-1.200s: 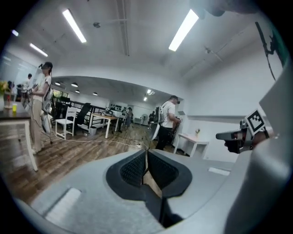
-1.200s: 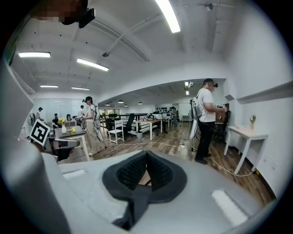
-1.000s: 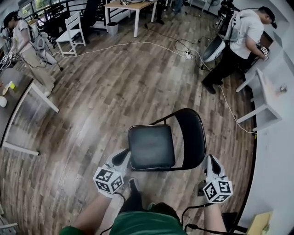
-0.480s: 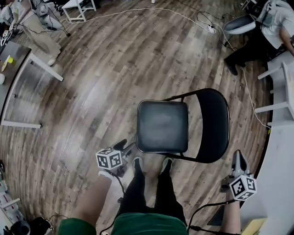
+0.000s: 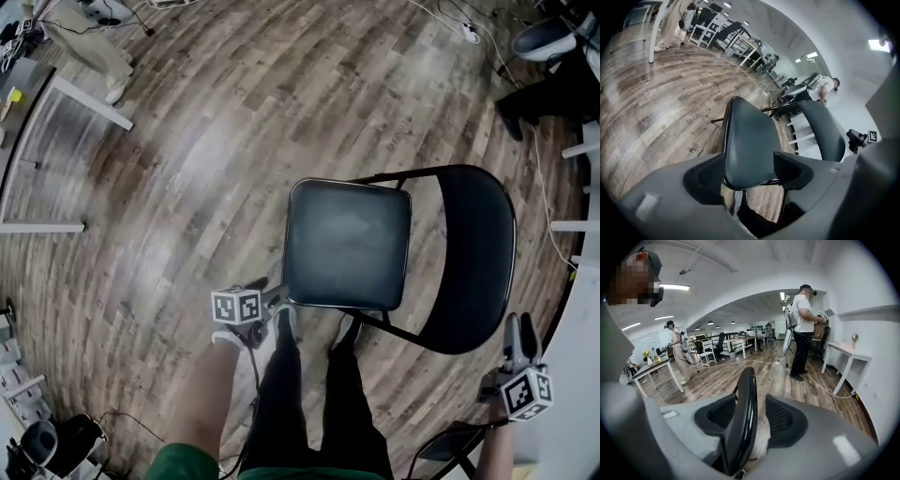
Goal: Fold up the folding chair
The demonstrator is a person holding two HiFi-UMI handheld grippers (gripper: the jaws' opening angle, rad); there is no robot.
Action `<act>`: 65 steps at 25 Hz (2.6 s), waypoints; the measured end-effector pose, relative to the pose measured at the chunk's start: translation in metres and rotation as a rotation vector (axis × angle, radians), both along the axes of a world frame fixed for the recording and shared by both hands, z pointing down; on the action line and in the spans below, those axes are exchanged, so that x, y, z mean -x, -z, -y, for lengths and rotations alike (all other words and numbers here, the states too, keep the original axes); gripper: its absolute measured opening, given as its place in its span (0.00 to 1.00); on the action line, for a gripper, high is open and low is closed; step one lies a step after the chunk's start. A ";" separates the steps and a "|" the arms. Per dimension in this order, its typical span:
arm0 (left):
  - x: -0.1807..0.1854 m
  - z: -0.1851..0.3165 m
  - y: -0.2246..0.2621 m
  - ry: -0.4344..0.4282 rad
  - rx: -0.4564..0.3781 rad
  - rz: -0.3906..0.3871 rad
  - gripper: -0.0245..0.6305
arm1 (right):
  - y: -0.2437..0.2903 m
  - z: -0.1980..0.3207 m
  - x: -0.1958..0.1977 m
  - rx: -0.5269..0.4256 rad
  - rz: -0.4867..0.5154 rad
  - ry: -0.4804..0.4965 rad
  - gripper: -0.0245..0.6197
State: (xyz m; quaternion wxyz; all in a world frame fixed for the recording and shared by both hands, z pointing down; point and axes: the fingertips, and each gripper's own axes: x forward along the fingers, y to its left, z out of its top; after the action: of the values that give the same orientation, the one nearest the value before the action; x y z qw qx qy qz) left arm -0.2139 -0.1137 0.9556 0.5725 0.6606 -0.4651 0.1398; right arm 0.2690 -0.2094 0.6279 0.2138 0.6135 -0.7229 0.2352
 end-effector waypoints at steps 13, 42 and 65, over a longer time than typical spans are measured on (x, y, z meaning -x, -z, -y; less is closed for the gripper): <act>-0.027 -0.012 -0.132 0.032 0.127 -0.210 0.69 | -0.072 0.010 0.023 0.145 0.081 0.034 0.47; -0.056 -0.007 -0.132 0.131 0.162 -0.289 0.67 | -0.103 0.009 0.040 0.338 0.143 0.102 0.25; -0.167 0.002 0.054 0.054 0.058 -0.268 0.68 | 0.000 0.004 0.036 0.235 0.180 0.069 0.15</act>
State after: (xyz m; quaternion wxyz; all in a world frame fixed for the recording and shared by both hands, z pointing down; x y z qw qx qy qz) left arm -0.0471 -0.1159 0.9015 0.6520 0.6438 -0.3976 0.0483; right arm 0.2334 -0.2137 0.6283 0.2263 0.5352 -0.7275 0.3648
